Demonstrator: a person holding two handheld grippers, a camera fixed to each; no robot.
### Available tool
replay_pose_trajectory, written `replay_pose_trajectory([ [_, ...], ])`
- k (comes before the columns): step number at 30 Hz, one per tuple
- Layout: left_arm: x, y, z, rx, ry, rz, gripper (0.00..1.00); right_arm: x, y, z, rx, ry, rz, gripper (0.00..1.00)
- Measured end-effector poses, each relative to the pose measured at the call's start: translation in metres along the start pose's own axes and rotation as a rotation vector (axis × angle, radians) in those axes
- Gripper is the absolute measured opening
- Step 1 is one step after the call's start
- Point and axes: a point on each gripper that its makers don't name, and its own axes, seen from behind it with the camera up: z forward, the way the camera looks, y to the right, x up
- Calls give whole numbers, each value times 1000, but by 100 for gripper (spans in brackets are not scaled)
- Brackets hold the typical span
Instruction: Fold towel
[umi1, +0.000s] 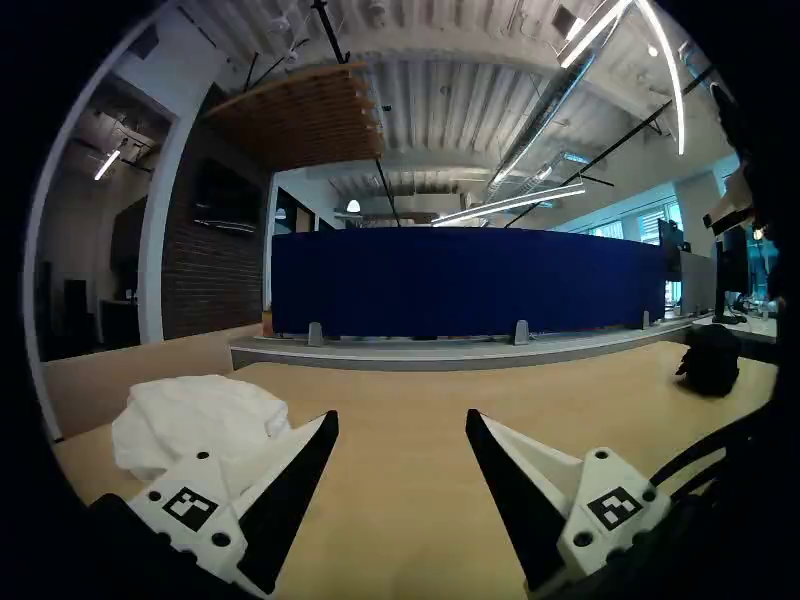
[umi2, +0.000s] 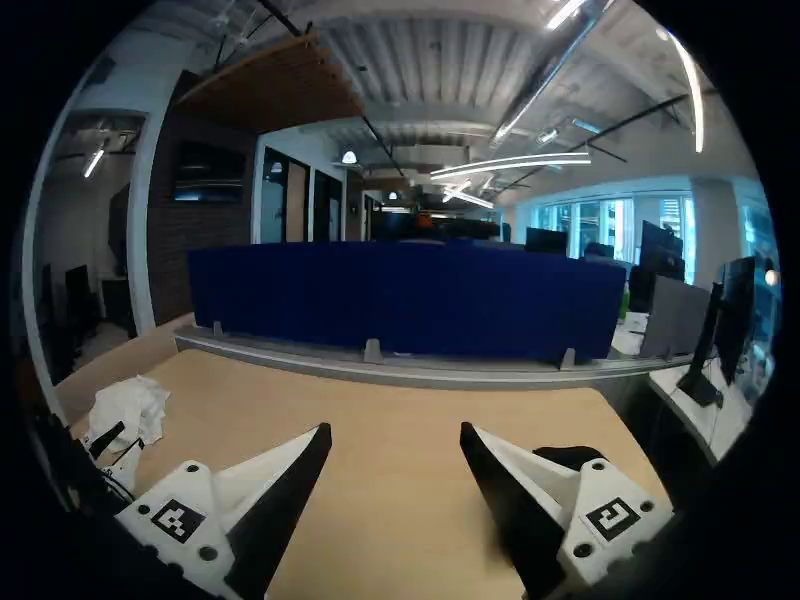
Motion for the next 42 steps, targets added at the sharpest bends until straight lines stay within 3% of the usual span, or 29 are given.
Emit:
replay_pose_trajectory([
  [8,1,1,-1,-1,-2,1,95,5,12,-9,1,28,43,100],
  [18,2,1,-1,-1,-2,1,95,18,38,-27,-3,126,97,100],
  [30,3,1,-2,-1,-2,1,95,-30,99,-34,-107,210,140,100],
  [42,2,1,-2,-1,-2,1,95,-98,114,-16,-134,237,129,100],
])
